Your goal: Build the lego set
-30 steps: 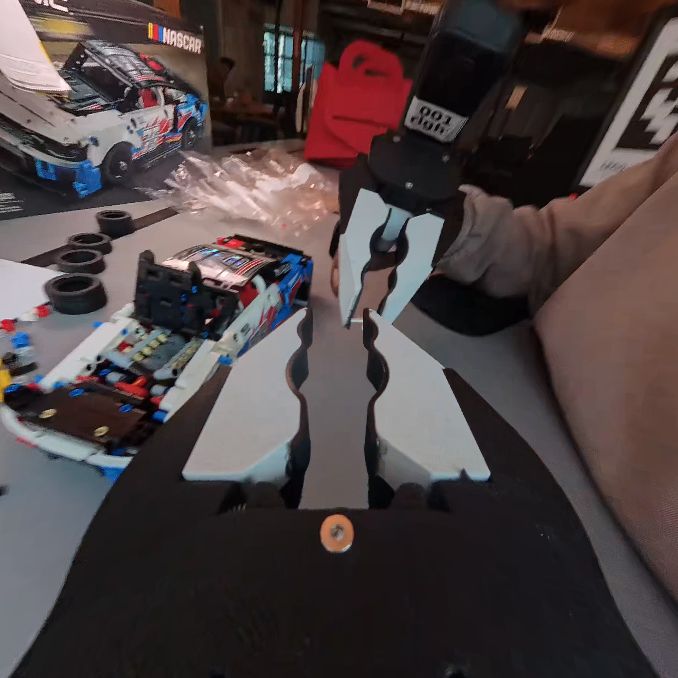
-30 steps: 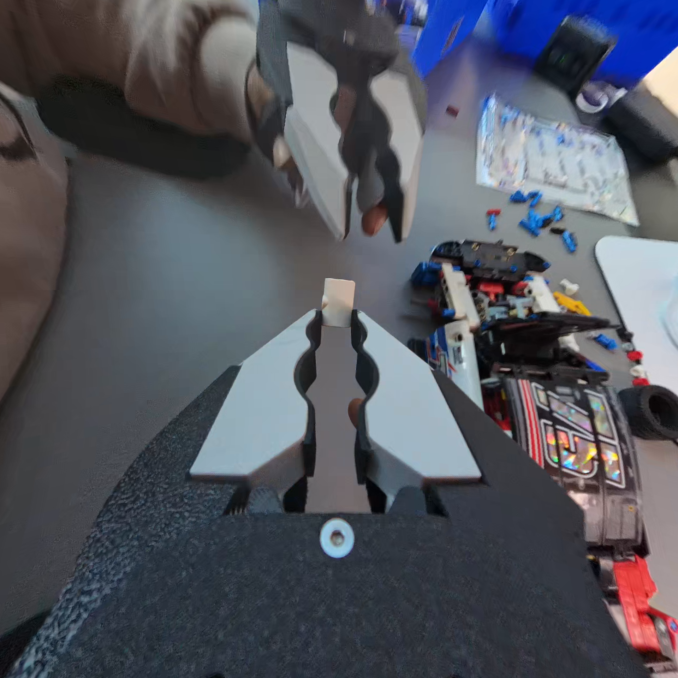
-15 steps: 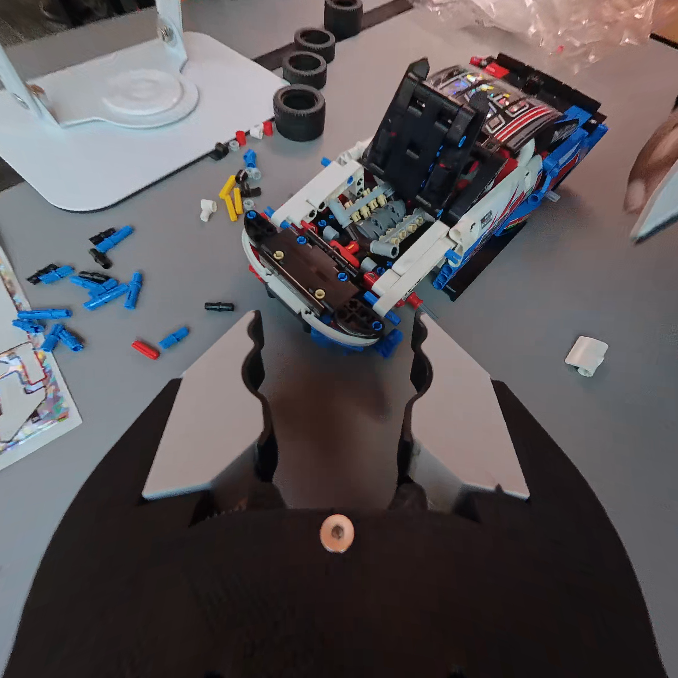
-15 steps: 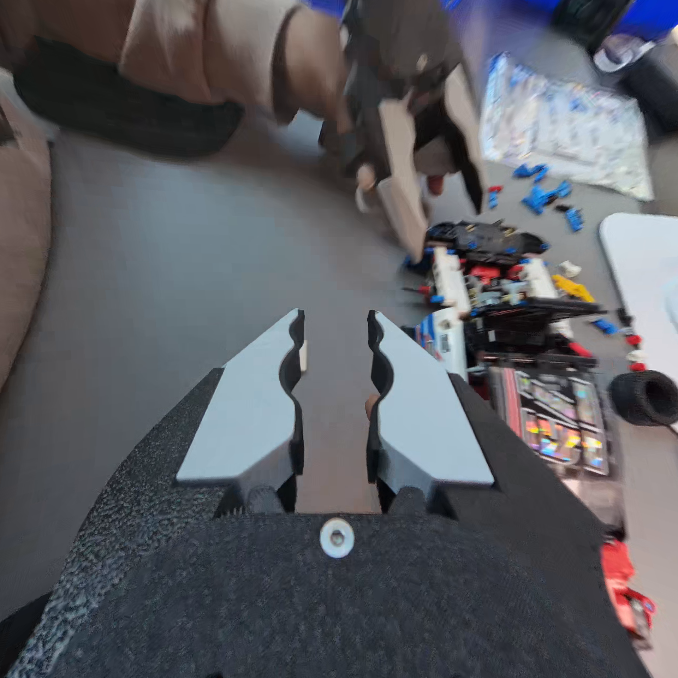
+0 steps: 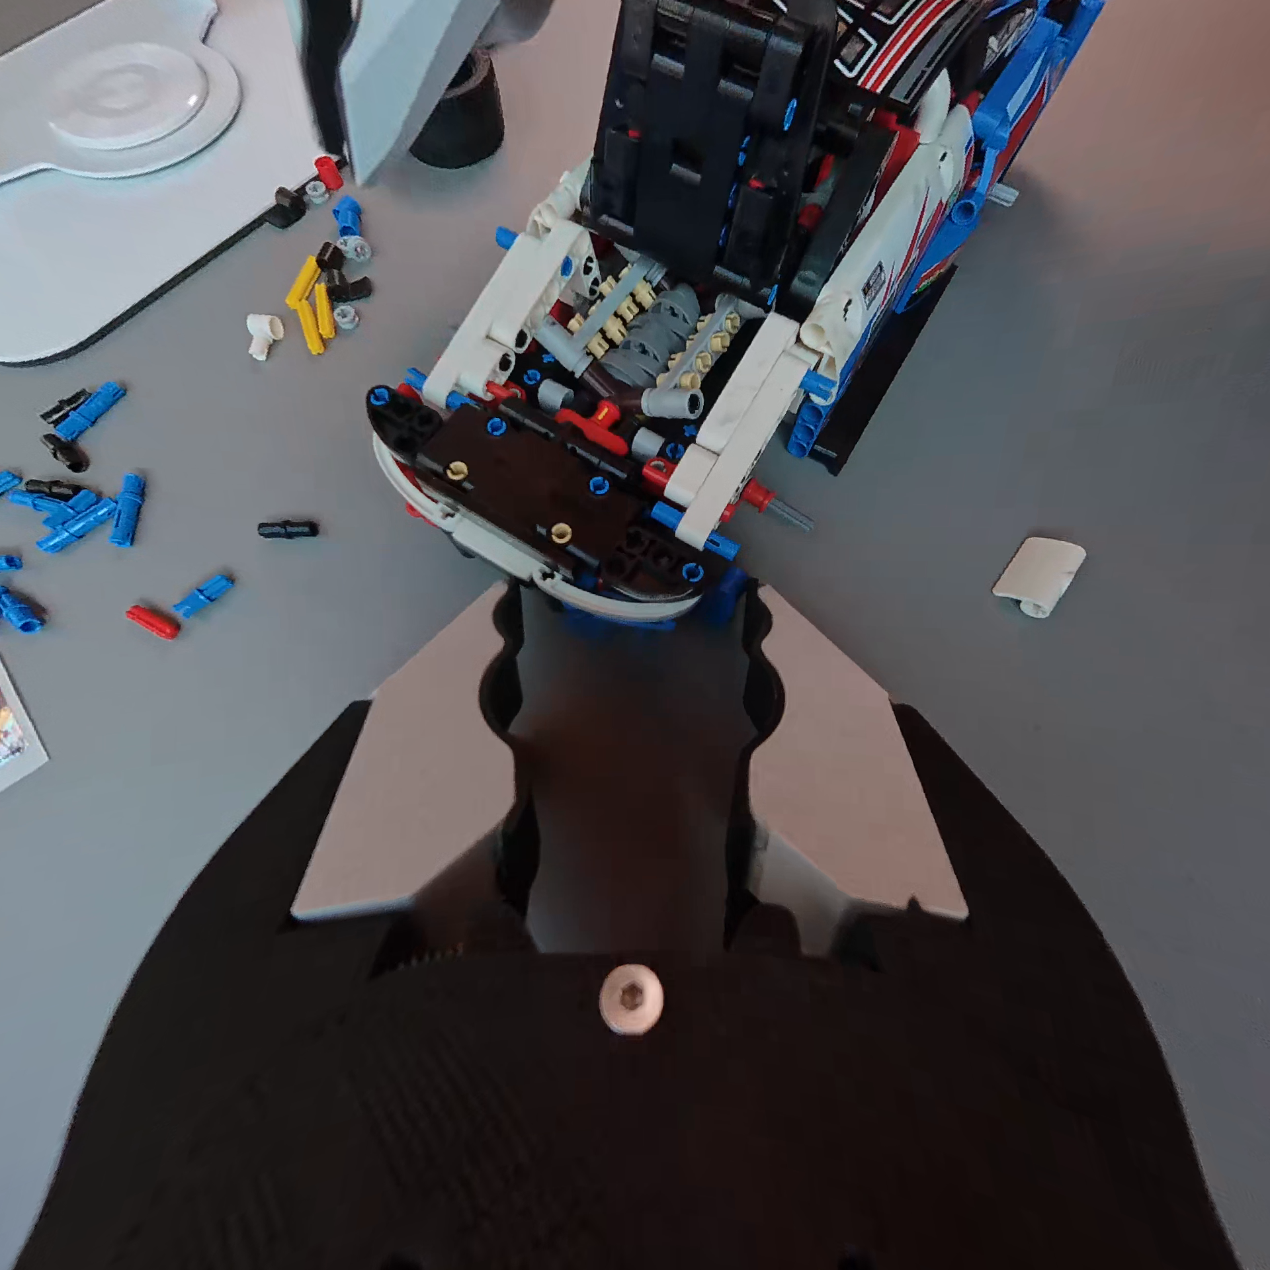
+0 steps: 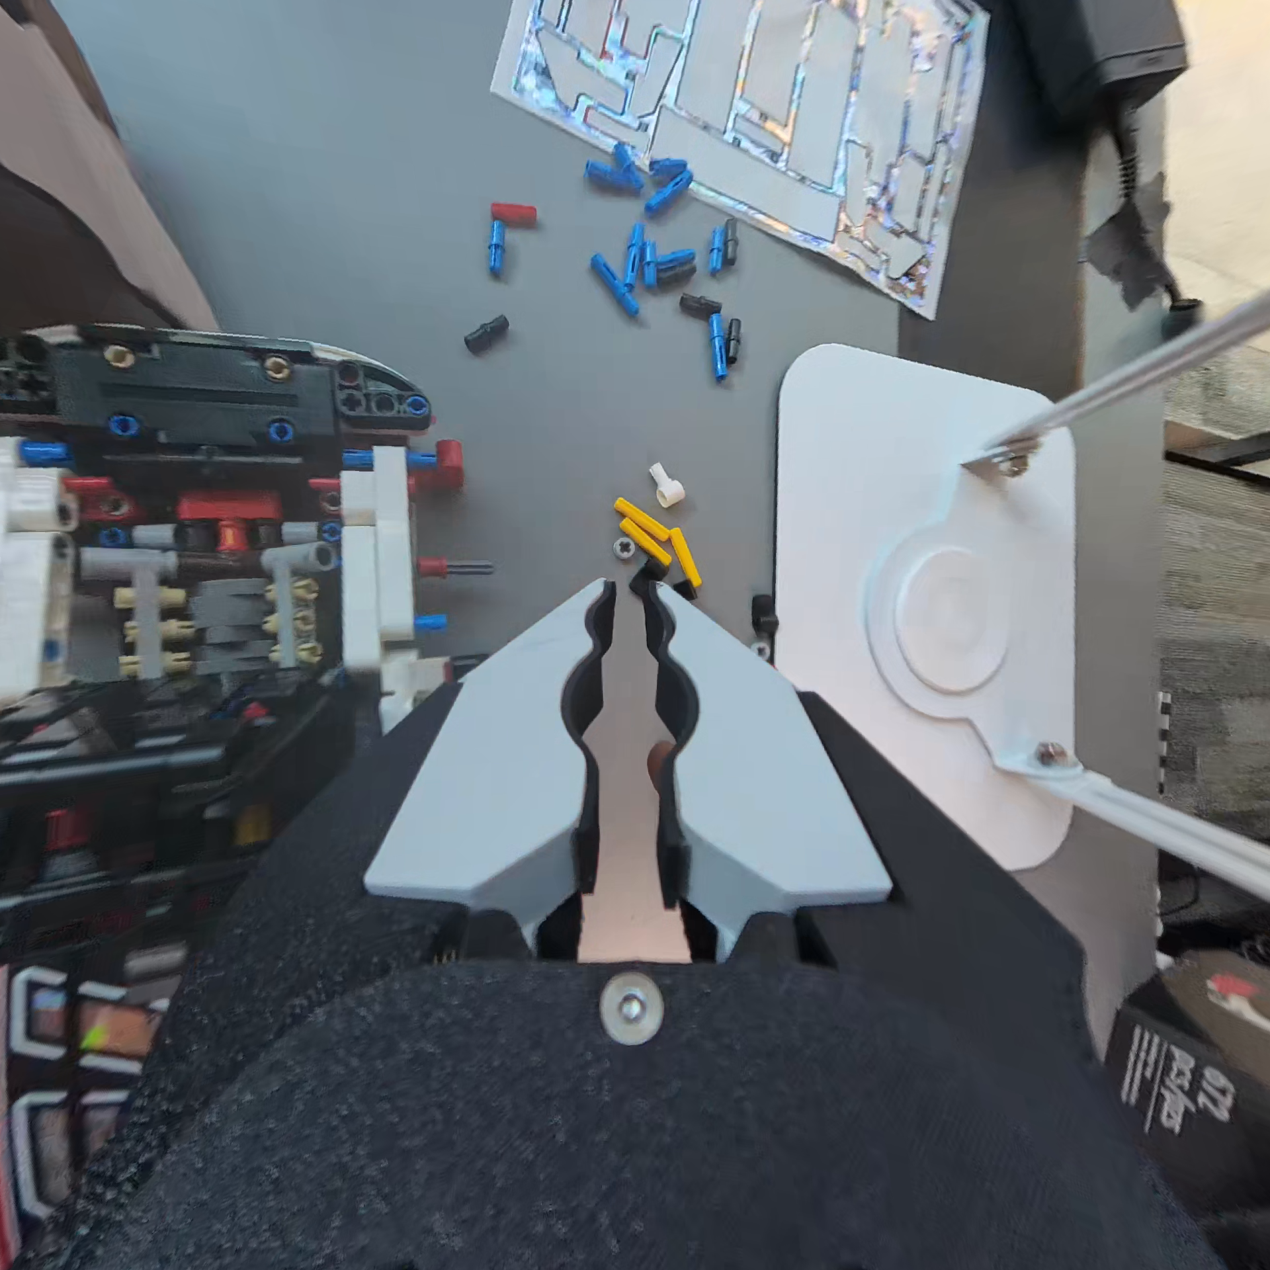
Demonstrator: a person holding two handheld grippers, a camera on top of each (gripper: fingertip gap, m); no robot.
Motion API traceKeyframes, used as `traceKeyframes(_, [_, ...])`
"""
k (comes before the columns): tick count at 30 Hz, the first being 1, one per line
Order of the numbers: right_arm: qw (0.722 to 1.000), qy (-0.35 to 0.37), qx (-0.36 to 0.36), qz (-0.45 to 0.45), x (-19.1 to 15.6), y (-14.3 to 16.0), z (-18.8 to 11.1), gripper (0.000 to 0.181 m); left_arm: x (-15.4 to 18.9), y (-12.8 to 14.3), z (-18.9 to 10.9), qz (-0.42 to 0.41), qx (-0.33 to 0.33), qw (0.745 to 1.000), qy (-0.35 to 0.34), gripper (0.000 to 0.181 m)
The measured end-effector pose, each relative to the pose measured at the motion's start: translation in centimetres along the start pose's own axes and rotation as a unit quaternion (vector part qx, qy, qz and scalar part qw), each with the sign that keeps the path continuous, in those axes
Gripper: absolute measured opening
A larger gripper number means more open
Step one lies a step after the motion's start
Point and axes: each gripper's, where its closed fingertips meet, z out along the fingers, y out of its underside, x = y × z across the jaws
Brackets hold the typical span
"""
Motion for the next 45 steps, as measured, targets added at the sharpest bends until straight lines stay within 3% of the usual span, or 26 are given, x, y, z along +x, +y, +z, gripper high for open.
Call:
traceKeyframes(1, [1.0, -0.018, -0.008, -0.008, 0.1, -0.1, 1.1, 0.007, 0.0, 0.1, -0.1, 0.003, 0.002, 1.0, 0.002, 0.063])
traceKeyframes(9, [0.989, -0.104, -0.088, -0.058, 0.5, -0.1, 5.0, 0.009, 0.0, 0.1, -0.2, 0.019, 0.006, 1.0, 0.014, 0.061])
traceKeyframes(18, [0.977, -0.174, -0.127, 0.001, 0.4, 0.1, 5.1, 0.005, 0.1, 0.2, -0.4, 0.023, 0.008, 0.999, 0.027, 0.059])
traceKeyframes(24, [0.985, -0.136, -0.106, -0.007, 1.7, -0.4, 5.2, 0.005, 0.1, 0.2, -0.4, 0.03, 0.007, 0.999, 0.027, 0.059])
traceKeyframes(37, [0.982, -0.125, -0.134, -0.051, 1.2, 0.6, 5.6, 0.011, 0.1, 0.2, -0.4, 0.032, 0.007, 0.999, 0.031, 0.058])
traceKeyframes(41, [0.983, -0.138, -0.12, -0.029, 1.0, -0.4, 5.3, 0.014, 0.1, 0.2, -0.4, 0.032, 0.007, 0.999, 0.032, 0.058])
traceKeyframes(45, [0.971, -0.172, -0.156, 0.049, 0.1, -0.3, 5.2, 0.032, 0.1, 0.2, -0.4, 0.032, 0.007, 0.999, 0.033, 0.058])
